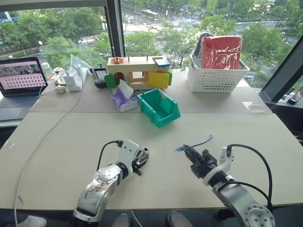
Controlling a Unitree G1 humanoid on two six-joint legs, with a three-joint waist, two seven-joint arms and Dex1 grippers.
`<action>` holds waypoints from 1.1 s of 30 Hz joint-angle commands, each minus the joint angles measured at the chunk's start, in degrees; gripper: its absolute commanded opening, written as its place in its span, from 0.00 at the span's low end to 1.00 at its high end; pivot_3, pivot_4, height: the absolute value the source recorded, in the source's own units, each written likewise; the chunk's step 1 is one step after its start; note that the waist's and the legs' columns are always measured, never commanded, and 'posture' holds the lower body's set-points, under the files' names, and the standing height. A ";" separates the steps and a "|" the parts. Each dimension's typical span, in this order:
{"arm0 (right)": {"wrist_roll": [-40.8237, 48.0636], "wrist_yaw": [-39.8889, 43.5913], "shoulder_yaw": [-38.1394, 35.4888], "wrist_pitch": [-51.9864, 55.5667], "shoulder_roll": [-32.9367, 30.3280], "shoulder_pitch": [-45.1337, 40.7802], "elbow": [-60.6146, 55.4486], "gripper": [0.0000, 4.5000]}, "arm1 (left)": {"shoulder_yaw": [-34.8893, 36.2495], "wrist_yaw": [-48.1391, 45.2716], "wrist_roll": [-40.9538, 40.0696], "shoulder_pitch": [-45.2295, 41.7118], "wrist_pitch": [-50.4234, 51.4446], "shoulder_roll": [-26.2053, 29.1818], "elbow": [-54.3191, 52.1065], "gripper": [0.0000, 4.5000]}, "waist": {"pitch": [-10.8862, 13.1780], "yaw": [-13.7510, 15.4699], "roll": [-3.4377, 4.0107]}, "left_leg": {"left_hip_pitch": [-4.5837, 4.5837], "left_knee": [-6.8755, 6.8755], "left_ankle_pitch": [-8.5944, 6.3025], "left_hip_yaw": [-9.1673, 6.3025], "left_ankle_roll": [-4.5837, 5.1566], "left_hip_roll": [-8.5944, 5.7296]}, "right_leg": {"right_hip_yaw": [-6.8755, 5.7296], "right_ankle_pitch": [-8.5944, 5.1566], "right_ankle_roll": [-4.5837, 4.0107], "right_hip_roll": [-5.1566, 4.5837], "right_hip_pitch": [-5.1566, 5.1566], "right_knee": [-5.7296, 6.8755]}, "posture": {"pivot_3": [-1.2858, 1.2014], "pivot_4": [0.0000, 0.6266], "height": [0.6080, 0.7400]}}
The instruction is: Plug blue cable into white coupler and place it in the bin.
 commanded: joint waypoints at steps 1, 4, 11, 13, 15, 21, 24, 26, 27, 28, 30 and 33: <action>0.59 0.60 -0.84 -0.10 -0.22 -0.78 -1.44 0.00 | -2.55 -1.50 1.14 -0.51 -2.67 0.40 2.59 0.14 | 0.00 0.02 0.00 | 0.00 0.00 0.00 0.00 0.00 0.00 | 0.00 0.00 0.00 -0.01 0.00 0.00 | 0.52 0.24 0.81; 0.45 0.77 -0.95 -0.14 -0.26 -0.72 -1.49 0.00 | -3.47 -3.23 1.35 -1.69 -5.81 0.58 4.29 0.14 | 0.00 0.06 0.00 | 0.00 0.00 0.00 0.00 0.00 0.01 | 0.00 0.00 0.00 -0.04 0.01 -0.01 | 0.52 0.24 0.81; -8.91 2.17 -0.44 1.18 -5.41 -4.17 -2.52 0.00 | -6.77 -12.93 1.51 -7.32 -12.83 3.46 9.18 0.14 | 0.01 -0.04 -0.01 | -0.05 0.00 0.00 0.04 0.00 -0.07 | 0.02 -0.01 -0.01 -0.05 -0.03 -0.04 | 0.52 0.24 0.81; -12.83 1.93 0.78 1.77 -7.21 -6.73 -3.03 0.00 | -7.85 -14.91 0.94 -10.14 -10.46 3.99 9.85 0.14 | 0.01 -0.19 -0.01 | -0.05 0.00 0.00 0.05 0.00 -0.12 | 0.04 -0.01 -0.01 -0.05 -0.06 -0.02 | 0.52 0.24 0.81; -16.06 1.78 2.82 3.36 -8.58 -8.30 -3.54 0.00 | -9.07 -15.91 0.60 -12.51 -6.34 4.21 9.70 0.14 | 0.01 -0.17 -0.01 | -0.04 0.00 0.00 0.04 0.00 -0.12 | 0.03 0.01 0.02 -0.03 -0.06 0.01 | 0.52 0.24 0.81; -18.30 0.91 7.07 8.65 -9.96 -10.22 -5.07 0.00 | -12.78 -15.70 2.37 -18.57 5.06 4.57 8.97 0.14 | 0.01 -0.05 -0.01 | -0.17 -0.03 0.00 -0.09 0.01 -0.20 | -0.03 -0.03 0.08 -0.04 -0.08 -0.02 | 0.52 0.24 0.81; -16.65 1.11 8.32 11.05 -9.79 -11.11 -5.64 0.00 | -13.24 -15.53 1.82 -20.12 9.90 4.00 8.53 0.14 | 0.01 -0.04 -0.02 | -0.21 0.01 0.00 -0.15 0.01 -0.35 | -0.04 -0.04 0.16 -0.19 -0.06 -0.01 | 0.52 0.24 0.81; -17.35 0.89 8.38 11.67 -9.58 -11.49 -5.53 0.00 | -13.60 -15.65 1.24 -20.65 12.73 3.71 8.01 0.14 | 0.01 -0.06 -0.03 | -0.20 0.06 0.00 -0.17 0.01 -0.38 | -0.04 -0.04 0.22 -0.21 -0.03 -0.01 | 0.52 0.24 0.81; -17.91 0.92 8.25 11.59 -9.30 -11.88 -5.34 0.00 | -13.76 -15.37 1.39 -21.02 13.56 3.53 7.88 0.14 | 0.01 -0.06 -0.03 | -0.19 0.06 0.00 -0.18 0.01 -0.38 | -0.04 -0.05 0.24 -0.21 -0.02 -0.01 | 0.52 0.24 0.81; -18.21 0.98 8.12 11.54 -9.09 -12.15 -5.23 0.00 | -13.84 -15.10 1.56 -21.27 13.97 3.41 7.79 0.14 | 0.01 -0.05 -0.03 | -0.19 0.07 0.00 -0.19 0.01 -0.38 | -0.04 -0.05 0.24 -0.21 -0.02 0.00 | 0.52 0.24 0.81; -18.95 1.04 7.79 11.12 -8.35 -12.87 -4.68 0.00 | -13.75 -14.72 1.54 -21.69 14.84 3.04 7.73 0.14 | 0.01 -0.05 -0.03 | -0.20 0.07 0.00 -0.20 0.01 -0.39 | -0.05 -0.06 0.24 -0.21 -0.02 -0.01 | 0.52 0.24 0.81; -20.21 1.21 7.85 11.02 -7.12 -14.27 -3.39 0.00 | -13.67 -14.40 1.54 -22.10 15.53 2.78 7.78 0.14 | 0.01 -0.01 -0.03 | -0.19 0.06 0.00 -0.21 0.01 -0.40 | -0.05 -0.05 0.24 -0.21 -0.02 0.00 | 0.52 0.24 0.81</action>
